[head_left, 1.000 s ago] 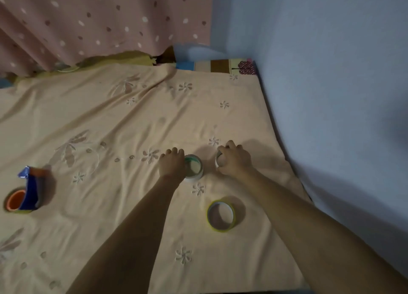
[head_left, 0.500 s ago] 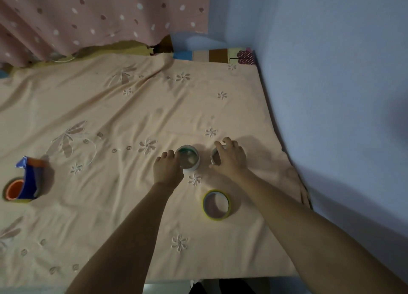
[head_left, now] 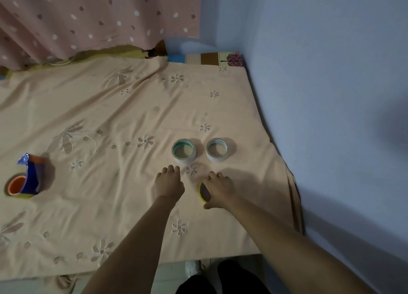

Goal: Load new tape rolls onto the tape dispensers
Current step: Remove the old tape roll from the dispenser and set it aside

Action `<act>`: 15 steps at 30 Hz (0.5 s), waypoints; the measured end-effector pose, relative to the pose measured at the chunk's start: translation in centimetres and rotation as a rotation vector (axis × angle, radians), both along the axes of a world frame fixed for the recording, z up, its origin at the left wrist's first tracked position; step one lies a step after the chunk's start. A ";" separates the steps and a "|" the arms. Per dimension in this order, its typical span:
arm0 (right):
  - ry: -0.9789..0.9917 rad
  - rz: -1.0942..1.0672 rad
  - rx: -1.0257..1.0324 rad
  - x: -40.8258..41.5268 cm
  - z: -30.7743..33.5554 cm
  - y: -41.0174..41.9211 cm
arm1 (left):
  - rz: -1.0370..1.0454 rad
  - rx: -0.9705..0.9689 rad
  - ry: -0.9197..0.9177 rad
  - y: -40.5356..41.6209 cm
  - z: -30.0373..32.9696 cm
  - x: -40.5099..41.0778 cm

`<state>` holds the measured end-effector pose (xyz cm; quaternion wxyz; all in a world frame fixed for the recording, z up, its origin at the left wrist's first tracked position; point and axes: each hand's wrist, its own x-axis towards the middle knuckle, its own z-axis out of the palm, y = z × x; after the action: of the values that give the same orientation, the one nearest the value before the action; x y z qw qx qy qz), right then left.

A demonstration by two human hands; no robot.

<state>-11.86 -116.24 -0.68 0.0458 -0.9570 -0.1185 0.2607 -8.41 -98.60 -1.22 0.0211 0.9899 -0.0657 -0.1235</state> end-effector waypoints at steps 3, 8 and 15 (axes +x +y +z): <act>0.001 -0.004 -0.020 -0.2 0.1 0.4 | -0.010 0.026 -0.001 0.3 0.0 -0.1; -0.022 -0.033 0.005 1.2 1.9 0.3 | 0.003 0.037 -0.013 0.8 1.6 1.4; -0.112 -0.018 0.061 7.5 10.1 -0.2 | 0.082 0.111 -0.037 2.3 8.0 5.3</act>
<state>-4.40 -116.47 9.47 0.0708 -0.9693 -0.1202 0.2027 -3.12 -96.35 6.75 -0.0300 0.9936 -0.0184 -0.1077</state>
